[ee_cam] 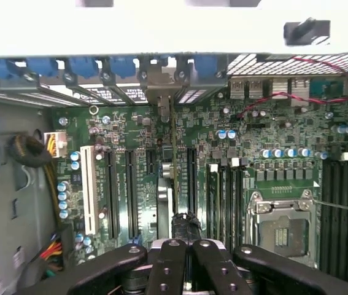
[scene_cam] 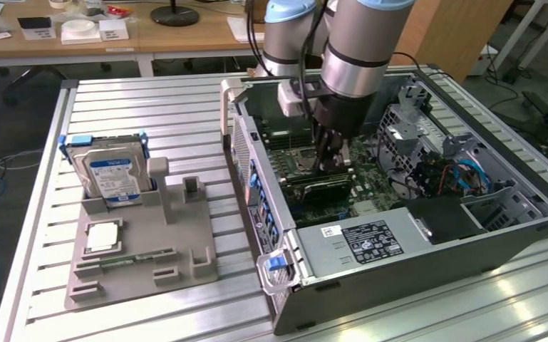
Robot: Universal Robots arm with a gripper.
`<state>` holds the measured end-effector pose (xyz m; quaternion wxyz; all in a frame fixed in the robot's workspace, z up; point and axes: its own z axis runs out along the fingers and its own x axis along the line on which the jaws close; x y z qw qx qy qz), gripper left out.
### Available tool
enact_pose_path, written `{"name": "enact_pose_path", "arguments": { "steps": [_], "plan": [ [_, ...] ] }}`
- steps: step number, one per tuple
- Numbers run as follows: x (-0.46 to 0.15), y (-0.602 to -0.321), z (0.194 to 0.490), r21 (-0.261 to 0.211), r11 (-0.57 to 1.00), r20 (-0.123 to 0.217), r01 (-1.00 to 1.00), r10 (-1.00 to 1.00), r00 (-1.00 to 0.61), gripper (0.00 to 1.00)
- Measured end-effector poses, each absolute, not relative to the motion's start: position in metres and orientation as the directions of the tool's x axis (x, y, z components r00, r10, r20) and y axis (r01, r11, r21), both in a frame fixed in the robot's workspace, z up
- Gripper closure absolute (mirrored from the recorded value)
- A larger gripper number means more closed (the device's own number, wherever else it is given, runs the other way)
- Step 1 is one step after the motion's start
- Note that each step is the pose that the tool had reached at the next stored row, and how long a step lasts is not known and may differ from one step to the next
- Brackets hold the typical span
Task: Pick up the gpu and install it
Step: 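Press down on the gpu until it lock into place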
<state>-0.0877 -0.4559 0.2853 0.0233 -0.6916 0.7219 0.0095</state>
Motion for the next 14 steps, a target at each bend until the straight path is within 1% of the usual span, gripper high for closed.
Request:
{"name": "enact_pose_path", "arguments": {
  "steps": [8,14],
  "plan": [
    [-0.088,-0.456,0.314,-0.018,0.043,-0.047,-0.999,-0.998,-0.042,0.89],
    [-0.088,-0.456,0.329,-0.019,0.043,-0.047,-0.999,-0.998,-0.042,0.89]
  ]
}}
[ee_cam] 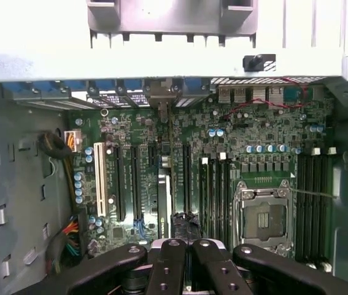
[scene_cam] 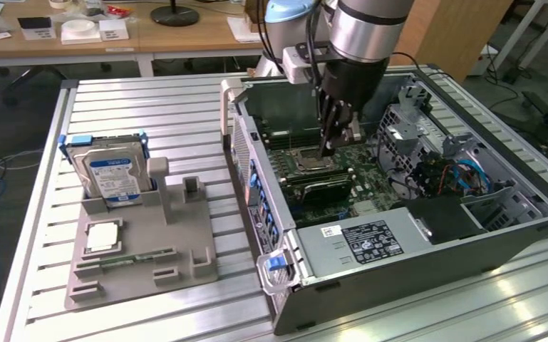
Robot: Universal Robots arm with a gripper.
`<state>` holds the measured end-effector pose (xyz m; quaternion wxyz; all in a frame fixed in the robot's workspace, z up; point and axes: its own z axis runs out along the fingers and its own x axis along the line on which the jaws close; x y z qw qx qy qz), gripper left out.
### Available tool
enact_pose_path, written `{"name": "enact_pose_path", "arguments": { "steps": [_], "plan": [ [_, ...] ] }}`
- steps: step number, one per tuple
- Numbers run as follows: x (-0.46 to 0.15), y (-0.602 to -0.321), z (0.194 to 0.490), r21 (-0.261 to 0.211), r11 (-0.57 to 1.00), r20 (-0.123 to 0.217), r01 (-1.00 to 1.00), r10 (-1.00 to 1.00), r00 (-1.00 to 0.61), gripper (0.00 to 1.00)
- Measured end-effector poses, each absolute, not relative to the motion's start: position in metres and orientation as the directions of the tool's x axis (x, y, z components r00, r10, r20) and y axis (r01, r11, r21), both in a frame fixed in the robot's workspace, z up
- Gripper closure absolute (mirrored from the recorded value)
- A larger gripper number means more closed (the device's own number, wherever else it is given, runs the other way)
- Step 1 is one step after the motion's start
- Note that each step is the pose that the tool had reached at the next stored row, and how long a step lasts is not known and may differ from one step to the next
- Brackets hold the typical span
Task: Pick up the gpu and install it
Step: 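Press down on the gpu until it lock into place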
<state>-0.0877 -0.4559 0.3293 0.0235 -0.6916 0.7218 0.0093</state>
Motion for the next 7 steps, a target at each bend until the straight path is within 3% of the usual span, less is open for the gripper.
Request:
{"name": "enact_pose_path", "arguments": {
  "steps": [7],
  "plan": [
    [-0.0877,-0.4559,0.3299,-0.019,0.043,-0.047,-0.999,-0.998,-0.042,0.89]
  ]
}}
